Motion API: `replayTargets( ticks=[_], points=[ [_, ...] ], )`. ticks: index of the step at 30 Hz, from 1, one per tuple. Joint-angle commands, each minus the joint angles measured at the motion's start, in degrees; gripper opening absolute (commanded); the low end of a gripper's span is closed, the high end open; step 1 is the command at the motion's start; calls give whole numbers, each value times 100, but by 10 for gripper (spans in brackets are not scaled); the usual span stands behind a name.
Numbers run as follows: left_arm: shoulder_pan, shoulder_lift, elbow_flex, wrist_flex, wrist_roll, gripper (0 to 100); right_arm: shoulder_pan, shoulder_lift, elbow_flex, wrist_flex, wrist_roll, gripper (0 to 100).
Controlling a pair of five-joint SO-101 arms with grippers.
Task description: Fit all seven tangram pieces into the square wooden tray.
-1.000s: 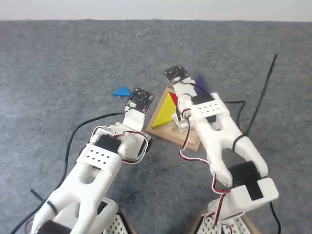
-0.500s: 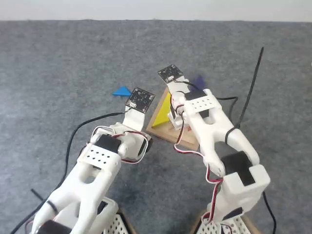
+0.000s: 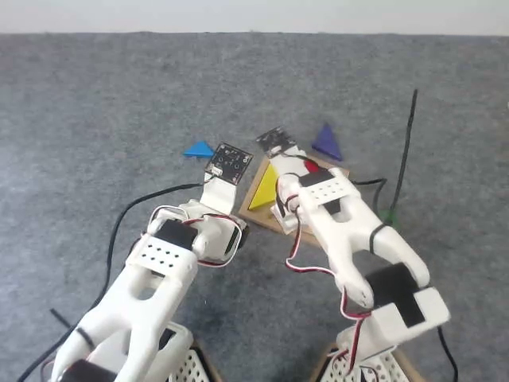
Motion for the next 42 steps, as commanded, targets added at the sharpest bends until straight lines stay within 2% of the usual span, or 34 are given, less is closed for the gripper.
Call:
replayTargets(
  ticks=[1,7,12,15,17,20,22,35,42],
  points=[
    [44,0,-66,-88,-44,184,233,-813,-220,-75,-387,9],
    [44,0,-66,-97,-44,184,-57,-1657,-202,-57,-545,9],
    [44,0,-66,-97,-44,184,-602,-1367,-211,-295,-554,9],
    [-62,-26,-92,-79,-44,184,-673,-1051,-308,-462,-563,16],
    [-598,-62,-242,-79,44,186,-655,-787,-492,-426,-651,50],
    [-1837,-9,-778,149,668,188,-646,-435,-598,-462,-976,110],
    [-2004,-18,-927,396,695,188,-655,-251,-651,-532,-958,133],
    [-1916,-9,-848,290,686,188,-312,-154,-457,-110,-774,136],
    [-1662,0,-708,176,677,188,-277,-1051,422,-453,-721,136]
  ],
)
